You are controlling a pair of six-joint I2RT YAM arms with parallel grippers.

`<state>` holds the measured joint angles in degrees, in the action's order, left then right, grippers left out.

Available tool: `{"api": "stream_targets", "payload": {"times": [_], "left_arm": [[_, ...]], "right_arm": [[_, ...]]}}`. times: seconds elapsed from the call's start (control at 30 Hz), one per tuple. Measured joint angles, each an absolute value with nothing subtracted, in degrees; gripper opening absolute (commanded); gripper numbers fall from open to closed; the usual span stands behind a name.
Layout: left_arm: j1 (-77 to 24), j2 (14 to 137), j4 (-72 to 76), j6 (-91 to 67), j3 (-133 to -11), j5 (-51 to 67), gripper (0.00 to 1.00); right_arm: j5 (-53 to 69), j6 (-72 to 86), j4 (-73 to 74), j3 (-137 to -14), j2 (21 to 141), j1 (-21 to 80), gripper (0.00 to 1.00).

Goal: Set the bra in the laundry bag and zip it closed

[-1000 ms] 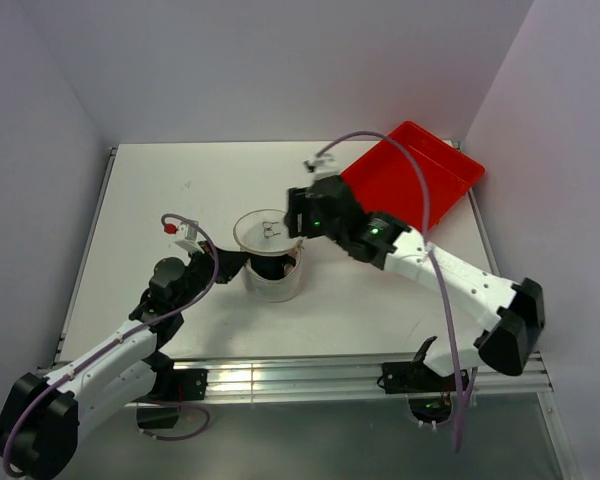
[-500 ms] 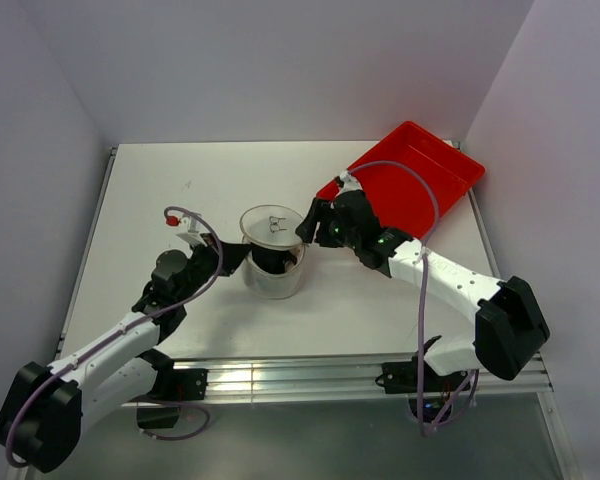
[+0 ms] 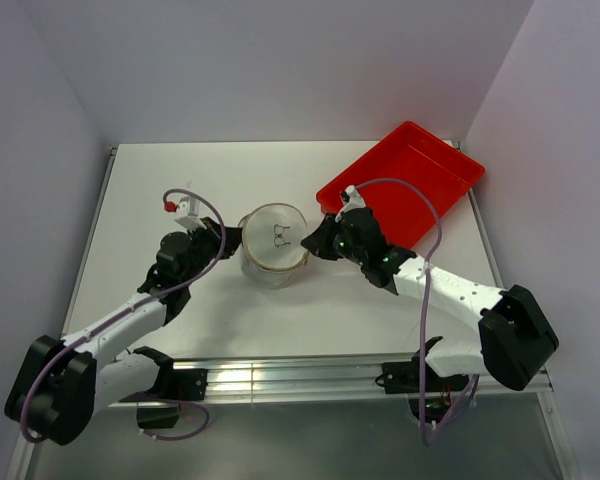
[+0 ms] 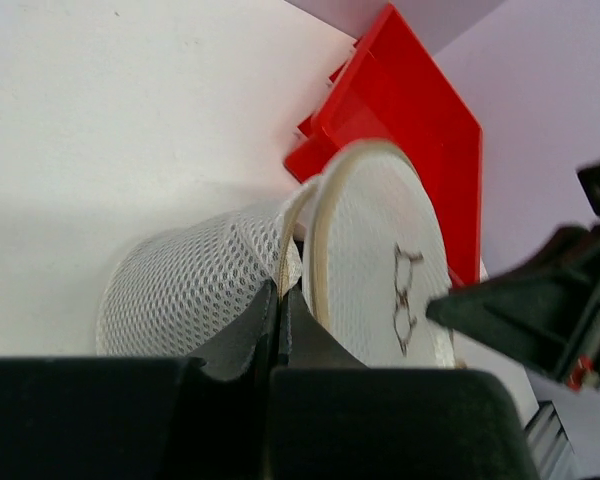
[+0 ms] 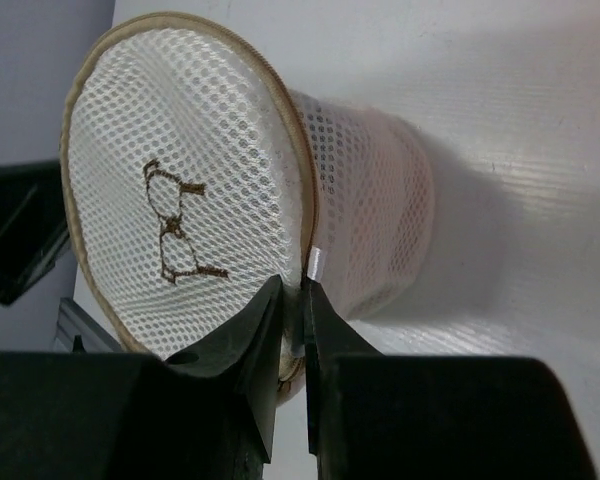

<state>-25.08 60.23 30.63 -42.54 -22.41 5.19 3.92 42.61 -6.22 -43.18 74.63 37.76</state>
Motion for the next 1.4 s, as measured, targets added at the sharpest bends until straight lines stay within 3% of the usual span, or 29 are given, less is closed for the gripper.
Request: {"api": "stream_targets", "payload": {"times": [0.13, 0.17, 0.2, 0.27, 0.3, 0.4, 0.5, 0.6, 0.67, 0.7, 0.9, 1.1, 1.4], "left_arm": [[-23.59, 64.82, 30.61, -43.16, -26.68, 4.67, 0.01], [-23.35, 65.82, 30.63, -43.27, -27.86, 4.67, 0.05], [-23.2, 66.54, 30.68, -43.35, -28.75, 4.69, 0.21], [-23.05, 68.23, 30.72, -43.57, -30.79, 4.89, 0.4], [-23.03, 68.77, 30.81, -43.9, -31.48, 4.97, 0.56], [-22.7, 68.93, 30.52, -44.86, -32.38, 5.19, 0.71], [-22.7, 65.45, 26.37, -45.47, -32.32, 5.1, 0.76], [-23.05, 56.47, 19.05, -45.52, -32.23, 3.77, 0.72], [-24.01, 50.04, 15.64, -45.5, -32.23, 2.66, 0.61], [-25.1, 46.63, 13.72, -45.5, -32.23, 2.07, 0.5], [-39.38, 40.75, 7.92, -46.81, -32.25, 1.08, 0.29], [-54.61, 47.66, 4.89, -49.19, -32.23, -2.55, 0.27], [-58.76, 55.13, 11.33, -55.33, -29.78, -9.5, 0.36]], "right_arm": [[2.07, 42.98, -7.79, -39.68, 70.76, 39.88, 0.06], [1.32, 43.16, -8.23, -39.0, 69.76, 40.6, 0.06], [0.51, 43.46, -8.62, -38.48, 68.84, 41.28, 0.06], [-0.97, 43.94, -9.54, -37.93, 67.64, 42.41, 0.06], [-2.11, 44.16, -9.87, -37.8, 67.16, 43.03, 0.05], [-5.8, 45.36, -10.33, -37.76, 66.57, 45.21, 0.04], [-8.56, 46.54, -11.0, -37.71, 66.52, 46.63, 0.02], [-10.57, 47.13, -11.6, -37.71, 66.57, 46.85, 0.0], [-11.73, 47.53, -12.05, -37.71, 66.67, 46.85, 0.0], [-12.14, 47.64, -12.53, -37.71, 66.83, 46.85, 0.0], [-12.95, 48.4, -13.34, -37.71, 67.55, 46.85, 0.0], [-13.43, 48.4, -13.43, -37.54, 67.57, 46.85, 0.0], [-13.02, 48.38, -13.76, -37.32, 67.57, 46.89, 0.0]]}}
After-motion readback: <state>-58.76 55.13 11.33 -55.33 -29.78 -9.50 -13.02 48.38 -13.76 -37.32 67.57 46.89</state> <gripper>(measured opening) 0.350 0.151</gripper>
